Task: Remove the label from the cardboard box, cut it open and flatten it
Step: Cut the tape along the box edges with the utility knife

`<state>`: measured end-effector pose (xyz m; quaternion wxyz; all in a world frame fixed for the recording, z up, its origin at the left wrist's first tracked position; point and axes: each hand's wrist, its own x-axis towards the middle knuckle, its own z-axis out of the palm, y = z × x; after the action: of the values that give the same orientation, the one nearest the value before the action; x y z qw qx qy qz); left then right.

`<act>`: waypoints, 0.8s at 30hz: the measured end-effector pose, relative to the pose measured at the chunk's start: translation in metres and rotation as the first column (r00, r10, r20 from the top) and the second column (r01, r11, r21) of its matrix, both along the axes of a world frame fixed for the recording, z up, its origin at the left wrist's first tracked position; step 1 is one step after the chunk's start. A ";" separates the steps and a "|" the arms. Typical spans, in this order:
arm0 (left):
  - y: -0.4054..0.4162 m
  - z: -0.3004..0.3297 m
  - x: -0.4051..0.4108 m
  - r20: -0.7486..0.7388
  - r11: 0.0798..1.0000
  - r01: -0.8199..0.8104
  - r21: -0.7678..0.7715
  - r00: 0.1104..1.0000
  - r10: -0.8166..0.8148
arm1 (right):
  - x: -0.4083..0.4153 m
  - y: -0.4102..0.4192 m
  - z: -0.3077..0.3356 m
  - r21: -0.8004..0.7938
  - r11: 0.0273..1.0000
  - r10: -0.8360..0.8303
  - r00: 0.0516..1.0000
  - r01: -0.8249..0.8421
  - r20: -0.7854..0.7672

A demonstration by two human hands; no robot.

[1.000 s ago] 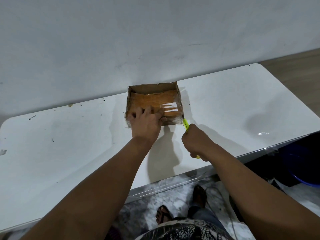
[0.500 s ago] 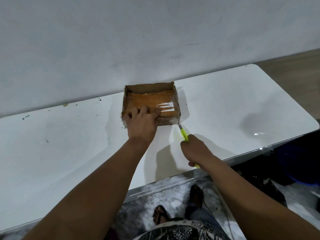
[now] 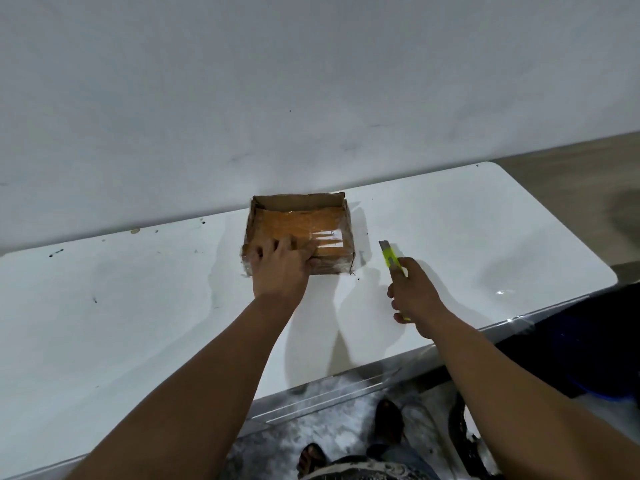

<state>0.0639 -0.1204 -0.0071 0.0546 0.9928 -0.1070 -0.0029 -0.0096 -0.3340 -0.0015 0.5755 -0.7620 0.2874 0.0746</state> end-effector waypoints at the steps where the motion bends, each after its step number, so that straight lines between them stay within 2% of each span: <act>1: 0.001 0.000 -0.001 0.005 1.000 0.003 0.000 1.000 -0.003 | 0.001 0.000 -0.002 0.005 1.000 -0.011 1.000 0.011 0.005; 10: 0.015 0.000 -0.004 0.012 0.996 0.025 -0.080 1.000 -0.024 | 0.009 0.006 -0.012 0.118 0.992 -0.050 0.998 0.047 0.028; 18: 0.014 -0.002 -0.009 -0.026 0.995 0.028 -0.094 0.999 -0.031 | 0.016 -0.003 -0.011 0.230 0.970 0.075 0.996 -0.082 0.039; 24: 0.007 0.002 -0.023 -0.065 0.997 -0.021 -0.079 0.998 0.016 | 0.021 -0.019 -0.013 0.237 0.958 0.161 0.987 -0.161 0.020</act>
<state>0.0405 -0.1137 -0.0050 0.0976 0.9901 -0.0962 -0.0302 0.0119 -0.3532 -0.0149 0.6549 -0.7084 0.2132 0.1547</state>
